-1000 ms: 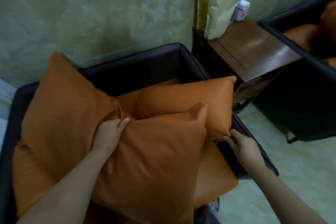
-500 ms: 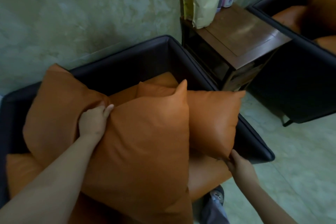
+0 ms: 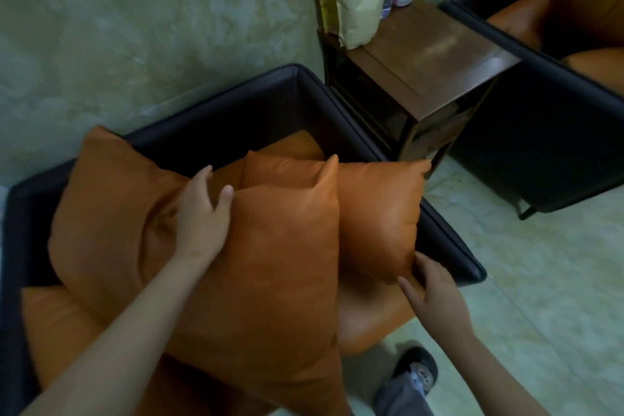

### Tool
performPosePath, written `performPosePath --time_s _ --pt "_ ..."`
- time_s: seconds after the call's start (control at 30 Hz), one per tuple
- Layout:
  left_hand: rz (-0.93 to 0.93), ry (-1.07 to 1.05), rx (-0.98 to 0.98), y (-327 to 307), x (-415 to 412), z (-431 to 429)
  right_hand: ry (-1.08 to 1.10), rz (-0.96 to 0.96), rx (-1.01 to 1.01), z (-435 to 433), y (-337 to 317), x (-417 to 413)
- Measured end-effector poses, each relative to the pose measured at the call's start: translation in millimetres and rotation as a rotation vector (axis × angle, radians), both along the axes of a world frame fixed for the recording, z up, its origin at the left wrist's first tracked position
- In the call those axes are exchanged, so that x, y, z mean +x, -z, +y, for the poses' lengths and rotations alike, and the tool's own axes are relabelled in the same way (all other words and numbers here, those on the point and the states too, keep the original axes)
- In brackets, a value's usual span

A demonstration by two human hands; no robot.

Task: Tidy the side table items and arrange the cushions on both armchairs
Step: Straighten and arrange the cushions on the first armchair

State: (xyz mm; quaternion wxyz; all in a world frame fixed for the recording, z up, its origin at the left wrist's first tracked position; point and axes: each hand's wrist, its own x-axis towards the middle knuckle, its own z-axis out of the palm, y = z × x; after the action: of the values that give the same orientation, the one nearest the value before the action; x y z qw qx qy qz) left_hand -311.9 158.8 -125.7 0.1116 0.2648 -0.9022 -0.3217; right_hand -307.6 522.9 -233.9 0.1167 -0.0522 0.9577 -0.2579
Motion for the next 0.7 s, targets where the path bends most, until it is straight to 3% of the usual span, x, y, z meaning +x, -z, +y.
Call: performPosePath --time_s 0.2,0.27,0.37,0.5,0.6,0.7 --pt "0.107 0.090 0.206 -21 25 146 0.003 0.201 -0.064 -22 -47 -64" --pt "0.145 0.142 0.210 -18 22 184 0.058 0.176 -0.115 -27 -51 -89" --pt "0.089 0.161 0.406 -11 15 234 0.171 0.041 -0.246 -31 -40 -118" --pt "-0.075 -0.122 0.712 28 2 261 0.225 -0.115 -0.500 -32 -22 -136" --pt "-0.199 -0.287 0.710 56 -16 267 0.208 -0.205 -0.609 -29 -16 -145" --pt "-0.202 -0.439 0.754 67 -38 276 0.214 -0.248 -0.643 -26 -14 -154"
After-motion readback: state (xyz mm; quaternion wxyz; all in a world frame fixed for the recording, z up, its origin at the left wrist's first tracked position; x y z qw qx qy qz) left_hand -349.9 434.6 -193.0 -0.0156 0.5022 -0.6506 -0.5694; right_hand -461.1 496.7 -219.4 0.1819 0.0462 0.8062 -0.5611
